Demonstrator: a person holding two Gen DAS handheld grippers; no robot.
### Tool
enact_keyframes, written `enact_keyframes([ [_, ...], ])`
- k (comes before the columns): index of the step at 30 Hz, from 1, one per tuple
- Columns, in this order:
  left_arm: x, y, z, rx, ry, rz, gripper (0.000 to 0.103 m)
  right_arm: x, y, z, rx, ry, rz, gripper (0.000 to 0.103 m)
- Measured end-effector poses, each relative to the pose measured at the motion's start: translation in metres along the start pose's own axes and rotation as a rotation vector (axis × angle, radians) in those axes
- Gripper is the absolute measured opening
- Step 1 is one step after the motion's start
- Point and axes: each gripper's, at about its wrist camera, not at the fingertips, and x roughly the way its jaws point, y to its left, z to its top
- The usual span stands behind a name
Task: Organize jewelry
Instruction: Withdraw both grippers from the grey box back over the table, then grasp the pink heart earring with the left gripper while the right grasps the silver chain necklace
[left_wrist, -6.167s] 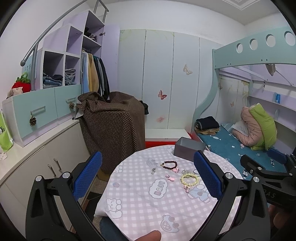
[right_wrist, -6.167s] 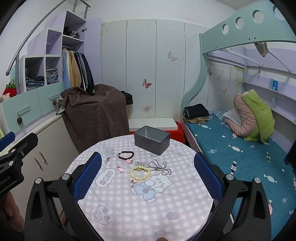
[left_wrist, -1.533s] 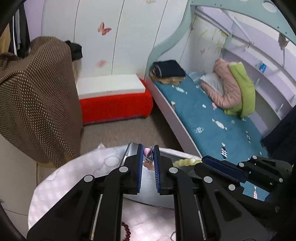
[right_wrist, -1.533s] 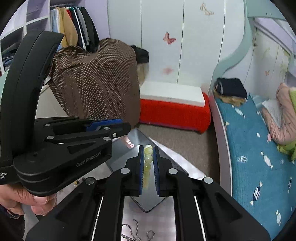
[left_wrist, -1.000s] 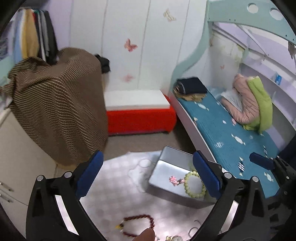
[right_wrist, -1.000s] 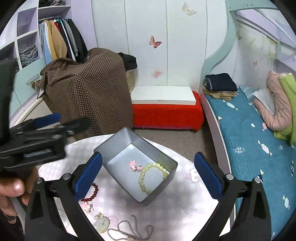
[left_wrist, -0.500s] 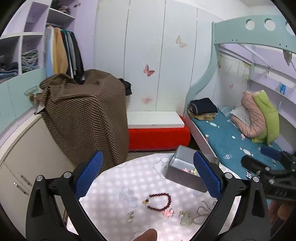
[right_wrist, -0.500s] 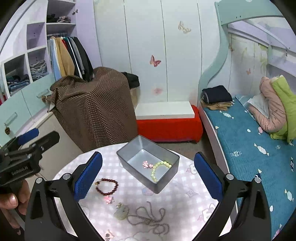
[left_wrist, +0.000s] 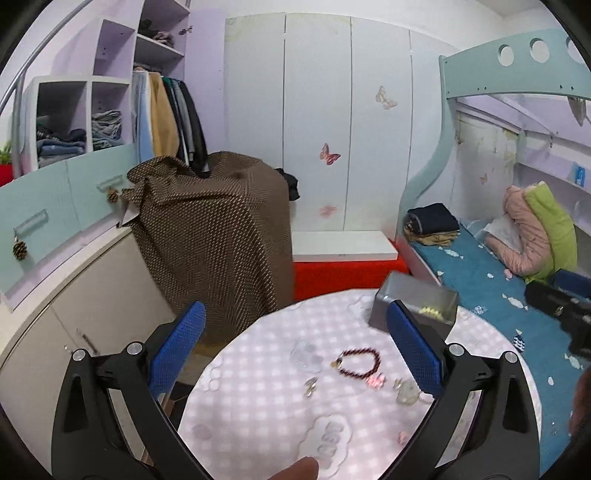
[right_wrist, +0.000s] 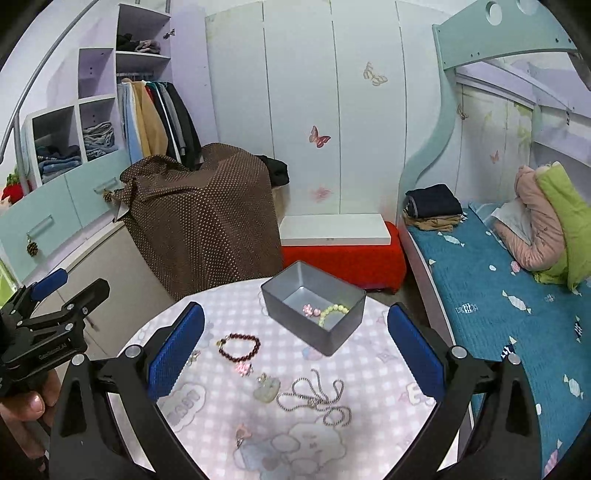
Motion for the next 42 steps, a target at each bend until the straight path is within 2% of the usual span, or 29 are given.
enact_keyframes([
  [4,-0.001,0.010,-0.019,-0.007,0.036,0.023,0.098,-0.002,0.002,-0.010,0.002,0.010,-0.007,0.096],
  [11,-0.001,0.013,-0.053,-0.005,0.090,0.010,0.098,0.005,0.002,-0.034,0.000,0.069,-0.008,0.096],
  [14,0.001,0.004,-0.065,0.008,0.110,-0.002,0.098,0.009,-0.001,-0.043,0.007,0.093,-0.012,0.096],
  [18,0.006,-0.020,-0.083,0.044,0.151,-0.068,0.098,0.013,-0.008,-0.052,0.009,0.120,-0.034,0.096],
  [24,0.024,-0.058,-0.108,0.097,0.223,-0.127,0.098,0.023,-0.026,-0.066,0.030,0.169,-0.054,0.096],
  [34,0.063,-0.094,-0.143,0.122,0.359,-0.173,0.098,0.047,-0.048,-0.087,0.066,0.250,-0.057,0.096],
  [40,0.083,-0.107,-0.160,0.145,0.432,-0.174,0.097,0.062,-0.054,-0.098,0.066,0.301,-0.053,0.096],
  [41,0.085,-0.108,-0.162,0.143,0.440,-0.175,0.097,0.065,-0.056,-0.100,0.068,0.310,-0.053,0.096],
  [42,0.087,-0.108,-0.163,0.141,0.448,-0.177,0.092,0.067,-0.057,-0.102,0.070,0.316,-0.052,0.096],
])
